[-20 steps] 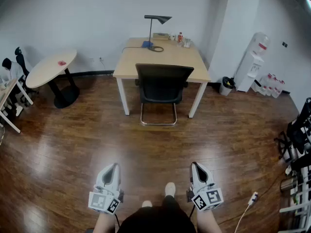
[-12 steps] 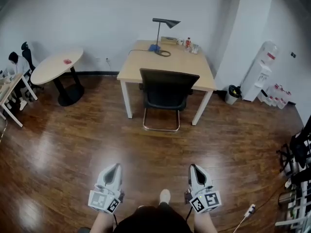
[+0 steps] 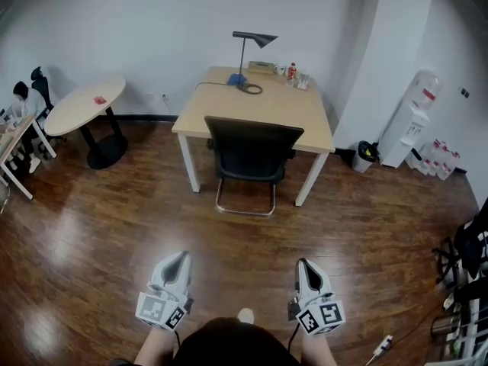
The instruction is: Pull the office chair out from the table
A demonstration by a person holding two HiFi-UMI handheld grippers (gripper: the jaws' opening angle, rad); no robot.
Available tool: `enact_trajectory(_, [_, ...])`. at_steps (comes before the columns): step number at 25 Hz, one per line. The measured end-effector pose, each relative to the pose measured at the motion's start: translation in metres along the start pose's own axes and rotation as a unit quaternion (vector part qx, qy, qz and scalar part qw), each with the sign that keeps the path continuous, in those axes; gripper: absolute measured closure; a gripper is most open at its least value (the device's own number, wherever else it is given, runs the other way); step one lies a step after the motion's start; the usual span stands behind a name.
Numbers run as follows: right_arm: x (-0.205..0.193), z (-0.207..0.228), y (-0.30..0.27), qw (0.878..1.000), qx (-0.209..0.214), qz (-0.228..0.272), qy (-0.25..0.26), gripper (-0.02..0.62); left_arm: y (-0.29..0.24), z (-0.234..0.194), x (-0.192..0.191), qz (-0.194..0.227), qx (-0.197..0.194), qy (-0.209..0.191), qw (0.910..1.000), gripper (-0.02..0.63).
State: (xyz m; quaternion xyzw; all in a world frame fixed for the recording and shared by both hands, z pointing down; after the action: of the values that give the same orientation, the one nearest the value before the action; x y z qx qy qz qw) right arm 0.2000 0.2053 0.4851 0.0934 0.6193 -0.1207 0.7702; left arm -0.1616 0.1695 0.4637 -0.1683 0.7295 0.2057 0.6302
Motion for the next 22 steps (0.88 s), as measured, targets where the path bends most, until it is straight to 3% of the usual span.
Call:
enact_trajectory(11, [0.002,0.048,-0.018,1.000,0.009,-0.013,-0.004,0.581,-0.040,0.024,-0.009,-0.013,0.006,-0.002,0.9999,0.603])
enact_trajectory(22, [-0.002,0.040,-0.071,1.000,0.010,-0.015,-0.016,0.581,-0.073,-0.025,-0.020,-0.028,0.024,0.008,0.9993,0.604])
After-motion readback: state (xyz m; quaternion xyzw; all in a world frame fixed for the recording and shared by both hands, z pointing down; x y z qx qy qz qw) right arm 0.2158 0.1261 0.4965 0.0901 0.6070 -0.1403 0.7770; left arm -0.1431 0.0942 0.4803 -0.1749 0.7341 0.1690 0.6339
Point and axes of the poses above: the fingertips, and each gripper's own axes: y backward along the fingers, z to its right, x out of its top, the point moved 9 cm from there along y, backward along the fingers, and after that the axes turned 2 degrees about -x, right-handed, at the moved point
